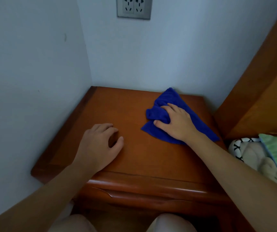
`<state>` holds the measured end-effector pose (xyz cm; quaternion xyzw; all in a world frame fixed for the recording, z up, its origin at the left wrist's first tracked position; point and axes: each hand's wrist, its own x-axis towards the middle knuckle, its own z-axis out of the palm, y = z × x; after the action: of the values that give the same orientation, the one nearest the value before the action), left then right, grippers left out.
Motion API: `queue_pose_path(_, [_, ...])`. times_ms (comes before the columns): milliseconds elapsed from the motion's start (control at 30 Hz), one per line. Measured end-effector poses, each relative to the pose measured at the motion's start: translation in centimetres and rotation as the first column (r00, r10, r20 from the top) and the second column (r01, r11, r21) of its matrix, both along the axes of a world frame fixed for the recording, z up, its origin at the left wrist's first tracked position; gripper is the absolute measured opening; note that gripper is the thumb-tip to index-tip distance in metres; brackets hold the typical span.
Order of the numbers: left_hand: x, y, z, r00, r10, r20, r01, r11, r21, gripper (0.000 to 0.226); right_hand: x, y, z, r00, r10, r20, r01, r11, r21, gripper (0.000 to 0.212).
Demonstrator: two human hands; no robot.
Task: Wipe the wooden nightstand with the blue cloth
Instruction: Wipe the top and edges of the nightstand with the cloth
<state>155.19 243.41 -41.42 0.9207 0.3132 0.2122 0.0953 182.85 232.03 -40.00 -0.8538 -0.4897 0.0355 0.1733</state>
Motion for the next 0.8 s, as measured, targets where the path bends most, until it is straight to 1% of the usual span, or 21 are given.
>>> queue_pose_path(233, [0.2, 0.5, -0.7, 1.000, 0.007, 0.021, -0.008, 1.000, 0.007, 0.051, 3.6, 8.5, 0.4, 0.997, -0.074, 0.024, 0.076, 0.994, -0.073, 0.086])
queue_pose_path(367, [0.3, 0.5, -0.7, 0.999, 0.013, 0.030, -0.013, 1.000, 0.008, 0.048, 3.3, 11.1, 0.3, 0.999, -0.042, 0.033, 0.044, 0.996, -0.078, 0.085])
queue_pose_path(467, [0.4, 0.8, -0.5, 1.000, 0.022, 0.015, -0.022, 1.000, 0.009, 0.050, 2.2, 10.6, 0.3, 0.999, 0.012, 0.039, -0.010, 0.997, -0.073, 0.082])
queue_pose_path(633, [0.3, 0.6, -0.2, 1.000, 0.015, 0.001, -0.015, 1.000, 0.007, 0.052, -1.5, 7.5, -0.1, 0.995, 0.097, 0.023, -0.096, 0.994, -0.048, 0.078])
queue_pose_path(800, [0.3, 0.4, 0.2, 1.000, 0.007, 0.016, -0.007, 1.000, -0.011, 0.054, -5.2, 3.3, -0.4, 0.992, 0.127, 0.013, -0.127, 0.992, -0.025, 0.078])
